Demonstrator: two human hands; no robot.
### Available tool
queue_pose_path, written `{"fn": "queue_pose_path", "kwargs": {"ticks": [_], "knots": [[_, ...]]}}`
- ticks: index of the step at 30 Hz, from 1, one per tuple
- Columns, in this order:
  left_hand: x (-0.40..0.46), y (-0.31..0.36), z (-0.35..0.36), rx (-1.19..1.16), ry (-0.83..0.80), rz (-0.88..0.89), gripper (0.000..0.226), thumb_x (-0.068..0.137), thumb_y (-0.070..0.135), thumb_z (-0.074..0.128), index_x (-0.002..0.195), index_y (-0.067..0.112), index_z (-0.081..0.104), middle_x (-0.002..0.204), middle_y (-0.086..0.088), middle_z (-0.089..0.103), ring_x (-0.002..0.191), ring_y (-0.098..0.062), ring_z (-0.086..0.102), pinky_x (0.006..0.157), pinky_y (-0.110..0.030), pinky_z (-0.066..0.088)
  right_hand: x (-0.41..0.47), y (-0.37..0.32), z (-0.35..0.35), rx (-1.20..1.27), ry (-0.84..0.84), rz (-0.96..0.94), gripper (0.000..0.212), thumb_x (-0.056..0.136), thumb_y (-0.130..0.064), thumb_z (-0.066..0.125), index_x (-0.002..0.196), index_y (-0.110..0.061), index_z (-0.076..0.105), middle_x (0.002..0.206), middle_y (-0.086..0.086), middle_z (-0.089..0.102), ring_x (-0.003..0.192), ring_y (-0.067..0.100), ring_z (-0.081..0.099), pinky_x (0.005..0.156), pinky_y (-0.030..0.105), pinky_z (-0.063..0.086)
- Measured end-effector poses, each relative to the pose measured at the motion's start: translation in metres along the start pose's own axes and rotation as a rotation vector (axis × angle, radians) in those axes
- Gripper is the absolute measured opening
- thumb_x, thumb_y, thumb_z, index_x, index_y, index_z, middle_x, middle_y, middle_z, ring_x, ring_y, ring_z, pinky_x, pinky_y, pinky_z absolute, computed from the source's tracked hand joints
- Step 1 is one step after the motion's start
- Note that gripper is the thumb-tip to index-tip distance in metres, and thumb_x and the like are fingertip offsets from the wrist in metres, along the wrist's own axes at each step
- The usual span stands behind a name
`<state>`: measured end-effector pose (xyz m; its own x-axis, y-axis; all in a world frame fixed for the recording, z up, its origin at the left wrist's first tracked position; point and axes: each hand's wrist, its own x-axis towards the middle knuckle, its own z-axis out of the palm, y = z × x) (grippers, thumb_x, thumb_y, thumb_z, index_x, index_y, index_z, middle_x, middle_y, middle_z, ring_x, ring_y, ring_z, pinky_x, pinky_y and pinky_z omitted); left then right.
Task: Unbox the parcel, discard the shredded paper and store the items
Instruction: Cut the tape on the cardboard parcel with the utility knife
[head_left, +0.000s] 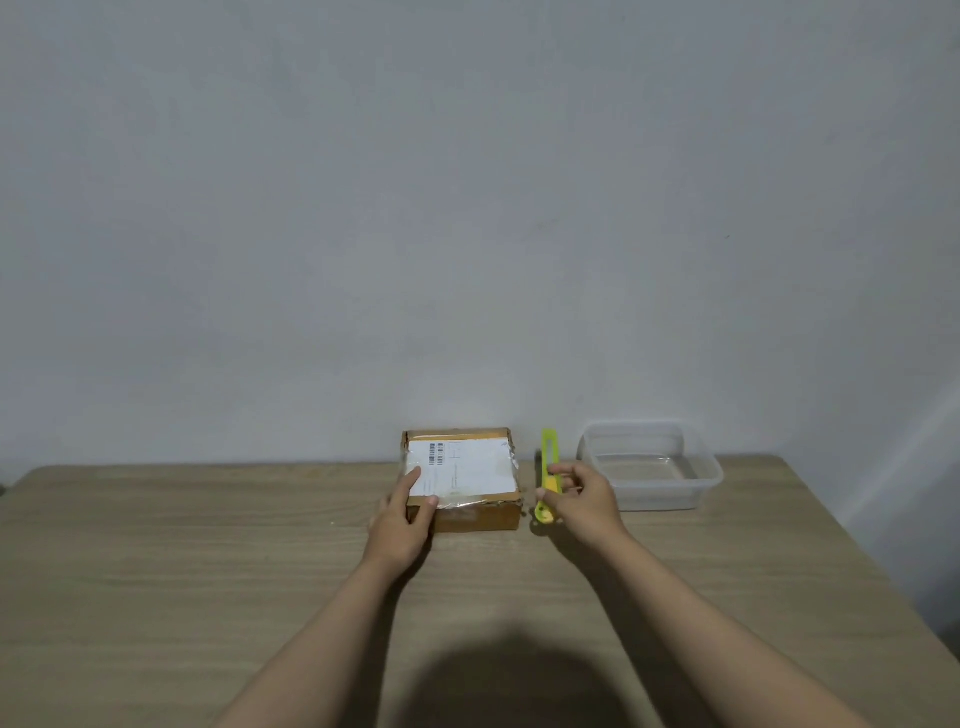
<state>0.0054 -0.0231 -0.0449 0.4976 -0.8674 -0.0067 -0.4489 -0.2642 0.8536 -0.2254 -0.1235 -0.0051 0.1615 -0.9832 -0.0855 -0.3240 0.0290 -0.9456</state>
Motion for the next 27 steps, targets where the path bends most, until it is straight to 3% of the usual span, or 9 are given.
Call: {"fn": "queue_pose_path", "kwargs": {"ticks": [2,4,7,12,15,16,19,22,27], "knots": [[-0.001,0.001,0.0,0.029,-0.012,0.003,0.051,0.092,0.038,0.052,0.14,0.036,0.035,0.145,-0.011,0.038,0.133,-0.03,0.035,0.112,-0.044,0.028,0.003,-0.019,0.006,-0.055,-0.032,-0.094,0.032,0.074,0.0,0.074,0.102,-0.01,0.063,0.079,-0.002,0.055,0.066,0.005,0.055,0.056,0.006,0.048],[-0.002,0.004,-0.001,0.056,-0.023,0.007,0.052,0.093,0.038,0.051,0.142,0.036,0.032,0.145,-0.011,0.037,0.134,-0.031,0.034,0.112,-0.041,0.027,0.011,-0.029,0.018,-0.105,-0.064,-0.134,0.034,0.072,-0.003,0.076,0.103,-0.009,0.064,0.077,-0.006,0.055,0.065,0.003,0.052,0.057,0.004,0.045],[-0.001,0.005,-0.003,0.088,-0.044,-0.005,0.055,0.093,0.041,0.049,0.143,0.039,0.028,0.143,-0.012,0.038,0.133,-0.031,0.034,0.109,-0.038,0.027,0.019,-0.033,0.036,-0.209,-0.158,-0.09,0.038,0.07,-0.012,0.077,0.105,-0.014,0.064,0.078,-0.005,0.053,0.068,0.011,0.053,0.067,0.018,0.047],[0.001,0.005,-0.009,0.101,-0.077,0.019,0.061,0.09,0.043,0.052,0.144,0.042,0.023,0.142,-0.006,0.04,0.13,-0.026,0.04,0.108,-0.037,0.034,0.022,-0.019,0.041,-0.269,-0.167,-0.044,0.029,0.074,-0.034,0.072,0.097,-0.039,0.056,0.109,0.002,0.04,0.101,0.018,0.049,0.097,0.028,0.042],[0.004,0.006,-0.015,0.13,-0.116,0.036,0.064,0.089,0.043,0.053,0.145,0.037,0.023,0.149,0.0,0.037,0.133,-0.022,0.039,0.108,-0.039,0.036,0.018,-0.018,0.041,-0.11,-0.275,-0.037,0.029,0.084,-0.023,0.066,0.109,-0.027,0.053,0.112,0.006,0.054,0.089,0.011,0.056,0.078,0.018,0.049],[0.004,0.007,-0.016,0.131,-0.123,0.037,0.064,0.089,0.043,0.053,0.145,0.036,0.023,0.15,0.002,0.036,0.133,-0.021,0.039,0.108,-0.04,0.036,0.016,-0.019,0.042,-0.068,-0.307,-0.022,0.029,0.086,-0.021,0.064,0.112,-0.024,0.052,0.11,0.009,0.06,0.084,0.012,0.059,0.075,0.02,0.051],[0.005,0.012,-0.018,0.135,-0.123,0.037,0.065,0.089,0.038,0.056,0.146,0.027,0.026,0.149,0.002,0.038,0.133,-0.019,0.04,0.107,-0.035,0.037,0.014,-0.02,0.045,-0.03,-0.278,-0.003,0.027,0.086,-0.017,0.064,0.109,-0.024,0.052,0.103,0.013,0.066,0.077,0.017,0.062,0.074,0.031,0.053],[-0.001,0.019,-0.021,0.118,-0.123,0.037,0.066,0.087,0.033,0.061,0.145,0.02,0.031,0.145,0.0,0.044,0.129,-0.016,0.045,0.1,-0.025,0.037,0.008,-0.027,0.044,-0.074,-0.231,-0.023,0.026,0.082,-0.017,0.067,0.105,-0.024,0.055,0.095,0.007,0.066,0.07,0.014,0.06,0.066,0.026,0.05],[-0.037,0.03,-0.033,0.094,-0.065,0.054,0.069,0.083,0.034,0.067,0.143,0.019,0.036,0.142,0.003,0.048,0.126,-0.013,0.048,0.101,-0.027,0.04,-0.027,-0.037,0.023,0.003,-0.266,-0.069,0.029,0.084,-0.013,0.067,0.109,-0.021,0.055,0.098,0.005,0.066,0.078,0.011,0.064,0.061,0.014,0.05]]}}
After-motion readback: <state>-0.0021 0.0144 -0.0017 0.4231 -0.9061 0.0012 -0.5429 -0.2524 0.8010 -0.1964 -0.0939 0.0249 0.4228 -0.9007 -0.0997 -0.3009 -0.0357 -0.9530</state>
